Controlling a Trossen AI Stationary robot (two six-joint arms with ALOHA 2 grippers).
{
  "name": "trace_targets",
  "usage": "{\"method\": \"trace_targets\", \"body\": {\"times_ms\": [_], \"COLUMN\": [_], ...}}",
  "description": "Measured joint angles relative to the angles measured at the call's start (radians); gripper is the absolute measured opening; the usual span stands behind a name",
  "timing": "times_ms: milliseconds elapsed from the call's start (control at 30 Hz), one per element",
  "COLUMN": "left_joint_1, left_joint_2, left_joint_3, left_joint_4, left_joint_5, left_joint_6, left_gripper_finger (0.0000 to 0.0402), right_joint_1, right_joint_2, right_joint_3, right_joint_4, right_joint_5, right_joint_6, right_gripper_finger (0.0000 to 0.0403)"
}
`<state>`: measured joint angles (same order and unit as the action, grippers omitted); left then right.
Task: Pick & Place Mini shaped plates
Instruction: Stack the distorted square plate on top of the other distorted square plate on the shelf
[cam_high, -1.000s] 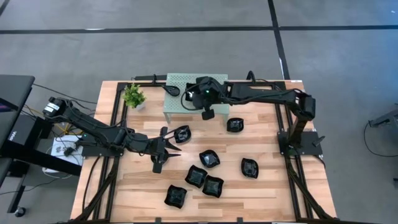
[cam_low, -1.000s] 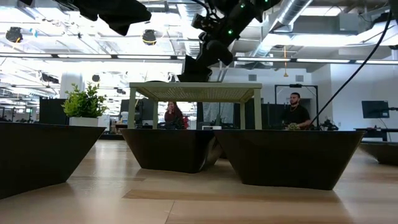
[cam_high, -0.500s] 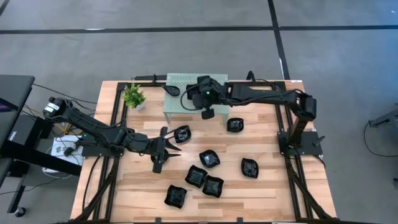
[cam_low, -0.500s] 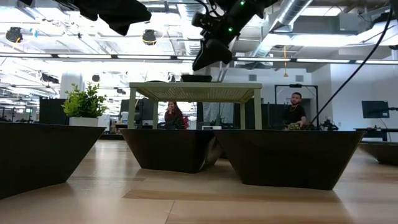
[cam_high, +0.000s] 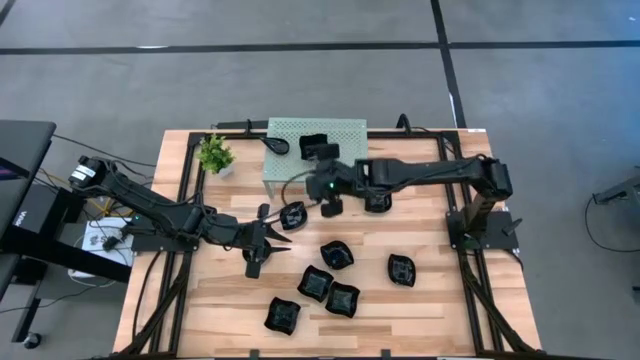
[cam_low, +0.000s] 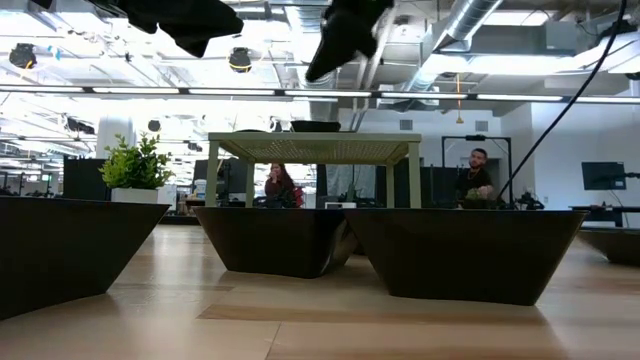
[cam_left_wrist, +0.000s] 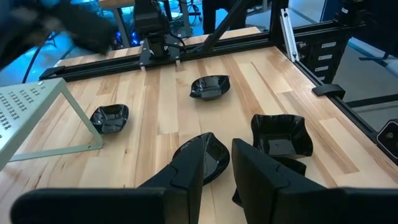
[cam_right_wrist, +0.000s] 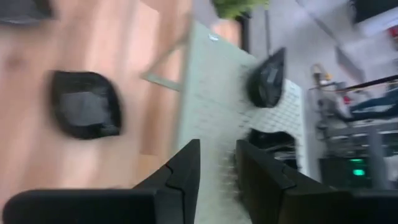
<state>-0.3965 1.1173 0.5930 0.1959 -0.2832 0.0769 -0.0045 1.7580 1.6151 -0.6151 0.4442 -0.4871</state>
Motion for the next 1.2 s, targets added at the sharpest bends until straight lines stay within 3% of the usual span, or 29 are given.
{"method": "trace_targets", "body": {"times_ms": [333,500,600,767,1000,1200], "left_joint_1": [0.000,-0.002,-0.003,-0.002,-0.002,-0.002], "left_joint_2": [0.000,0.000,0.000,0.000,0.000,0.000], "left_joint_3": [0.000,0.000,0.000,0.000,0.000,0.000], "left_joint_4": [0.000,0.000,-0.001,-0.002,-0.001,0.002], "left_joint_5": [0.000,0.000,0.000,0.000,0.000,0.000], "left_joint_6": [-0.003,-0.007,-0.007,-0.007,0.022,0.031], "left_gripper_finger": [0.0085,0.0085,0.0085,0.0085,0.0085,0.0085], "right_joint_1": [0.233,0.320,0.354,0.392,0.429,0.475], "right_joint_2": [-0.028,-0.089,-0.151,-0.276,-0.372,-0.312], "right_joint_3": [0.225,0.220,0.130,-0.158,-0.458,-0.538], "right_joint_4": [-0.520,-0.694,-0.708,-0.617,-0.434,-0.399], "right_joint_5": [0.024,0.035,0.058,0.046,-0.222,-0.263], "right_joint_6": [0.313,0.539,0.663,0.847,1.218,1.369], "right_gripper_finger": [0.0093,0.0082,0.0075,0.0072,0.0072,0.0072]}}
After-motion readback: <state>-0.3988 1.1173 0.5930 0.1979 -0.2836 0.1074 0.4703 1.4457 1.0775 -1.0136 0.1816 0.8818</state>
